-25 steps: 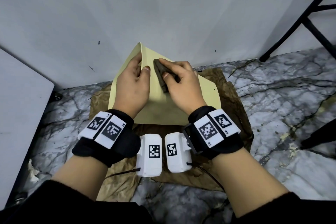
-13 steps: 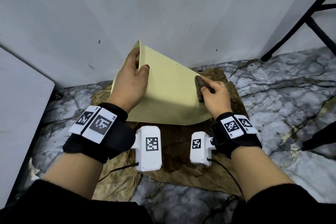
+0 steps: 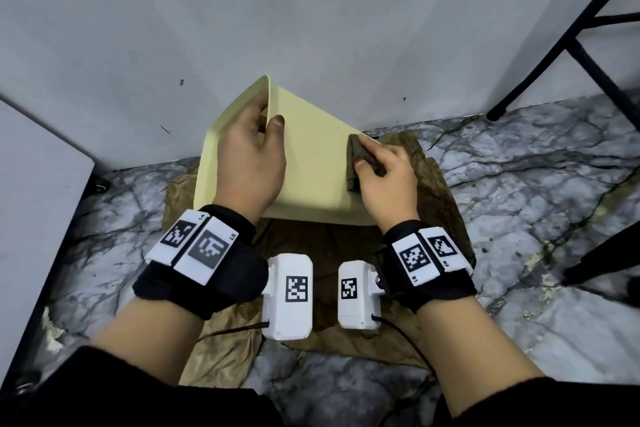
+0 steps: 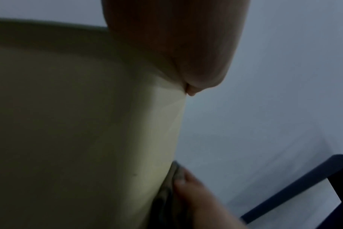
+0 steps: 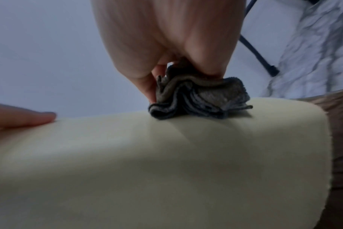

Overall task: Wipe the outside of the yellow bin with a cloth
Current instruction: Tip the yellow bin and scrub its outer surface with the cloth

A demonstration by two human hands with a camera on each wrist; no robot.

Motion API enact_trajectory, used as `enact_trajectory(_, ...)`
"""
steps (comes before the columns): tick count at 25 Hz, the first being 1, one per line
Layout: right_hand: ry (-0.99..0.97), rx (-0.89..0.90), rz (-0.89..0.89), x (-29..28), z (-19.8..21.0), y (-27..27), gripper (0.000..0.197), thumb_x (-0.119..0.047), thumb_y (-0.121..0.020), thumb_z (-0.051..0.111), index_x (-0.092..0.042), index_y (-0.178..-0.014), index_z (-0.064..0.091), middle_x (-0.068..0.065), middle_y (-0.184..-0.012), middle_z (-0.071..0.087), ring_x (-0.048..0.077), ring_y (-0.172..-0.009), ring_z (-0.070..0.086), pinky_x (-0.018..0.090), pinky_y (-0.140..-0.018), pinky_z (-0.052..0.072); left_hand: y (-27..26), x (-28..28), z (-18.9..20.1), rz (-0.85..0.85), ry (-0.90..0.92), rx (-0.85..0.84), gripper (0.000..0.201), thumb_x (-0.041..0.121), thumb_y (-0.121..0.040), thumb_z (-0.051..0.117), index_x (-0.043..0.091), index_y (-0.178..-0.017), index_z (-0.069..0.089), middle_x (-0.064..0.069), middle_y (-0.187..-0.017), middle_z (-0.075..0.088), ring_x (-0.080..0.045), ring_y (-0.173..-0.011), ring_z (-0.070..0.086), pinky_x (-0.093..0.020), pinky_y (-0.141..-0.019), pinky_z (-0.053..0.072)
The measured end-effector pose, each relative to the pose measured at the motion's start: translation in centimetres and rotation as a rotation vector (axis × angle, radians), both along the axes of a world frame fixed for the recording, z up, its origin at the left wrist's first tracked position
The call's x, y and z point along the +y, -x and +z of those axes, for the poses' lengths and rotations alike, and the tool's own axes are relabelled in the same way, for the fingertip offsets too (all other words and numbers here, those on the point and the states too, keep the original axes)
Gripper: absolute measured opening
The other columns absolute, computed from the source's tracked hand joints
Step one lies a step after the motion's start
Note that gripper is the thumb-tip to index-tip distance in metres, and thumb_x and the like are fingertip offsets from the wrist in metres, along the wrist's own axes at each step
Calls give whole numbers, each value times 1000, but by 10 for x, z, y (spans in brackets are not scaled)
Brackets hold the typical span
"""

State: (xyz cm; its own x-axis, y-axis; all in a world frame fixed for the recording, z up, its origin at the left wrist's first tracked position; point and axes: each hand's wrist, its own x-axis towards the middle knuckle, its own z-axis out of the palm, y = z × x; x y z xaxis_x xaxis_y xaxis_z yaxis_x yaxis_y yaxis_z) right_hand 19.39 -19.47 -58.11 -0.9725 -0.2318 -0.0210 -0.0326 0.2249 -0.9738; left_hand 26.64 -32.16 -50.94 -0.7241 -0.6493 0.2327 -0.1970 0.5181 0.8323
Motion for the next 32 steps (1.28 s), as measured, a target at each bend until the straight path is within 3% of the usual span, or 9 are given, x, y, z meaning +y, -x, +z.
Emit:
enact_trajectory(3,81,145,36,-19,28,-13,35,-10,-83,54,-25,-115,61,-5,-101,48,29,-106,48,37,-100,40,-3,9,-7,-31,45,43,41,23,-85,46,22,-125,50,20,-94,56,9,-85,53,-6,-78,41)
enact_trajectory(4,93,200,55,-24,35,-19,35,-10,-83,54,-25,-114,61,-4,-101,49,28,-106,48,35,-99,40,-4,11,-9,-42,51,43,42,24,-83,45,21,-125,50,20,-95,57,10,-85,54,-8,-80,43)
enact_trajectory(8,66,306,109,-31,35,-25,36,-12,-84,53,-27,-117,60,3,-111,54,23,-106,43,26,-98,34,-8,7,-14,-62,38,34,45,25,-82,45,21,-126,49,12,-106,59,-8,-101,57,-29,-93,48)
enact_trajectory(14,-51,180,42,-9,3,1,36,-13,-87,50,-30,-118,58,3,-120,53,19,-107,36,21,-98,27,-13,-5,-17,-22,-11,-5,43,27,-83,47,28,-126,49,12,-107,59,-7,-100,55,-27,-88,47)
enact_trajectory(18,-131,30,-77,21,-36,27,36,-13,-87,51,-29,-118,58,9,-123,51,31,-115,45,40,-108,33,-14,-12,-17,-10,-35,-20,40,20,-88,49,27,-128,48,10,-112,57,-11,-106,54,-22,-87,44)
enact_trajectory(19,-147,-13,-108,27,-44,30,36,-14,-87,51,-29,-118,57,9,-124,50,32,-117,44,41,-109,33,-14,-12,-17,-12,-44,-24,40,19,-89,49,27,-128,48,10,-114,57,-12,-109,54,-21,-88,43)
enact_trajectory(24,-136,-136,-189,41,-59,36,36,-15,-87,51,-29,-119,57,9,-130,47,30,-123,39,31,-108,29,-12,-9,-15,-29,-22,-31,41,23,-87,47,29,-128,47,9,-113,58,-13,-109,55,-29,-91,45)
enact_trajectory(28,-114,-140,-206,40,-54,28,36,-13,-88,51,-27,-120,56,7,-129,46,31,-122,39,25,-102,27,-7,-10,-7,-48,-1,-45,38,10,-88,45,24,-123,46,8,-106,56,-7,-95,53,-24,-79,45)
enact_trajectory(32,-118,-71,-158,25,-36,13,36,-11,-88,50,-26,-120,57,7,-126,47,31,-117,39,17,-94,23,0,-7,-8,32,-57,0,36,18,-89,49,25,-124,48,4,-112,60,-6,-97,54,-20,-81,43)
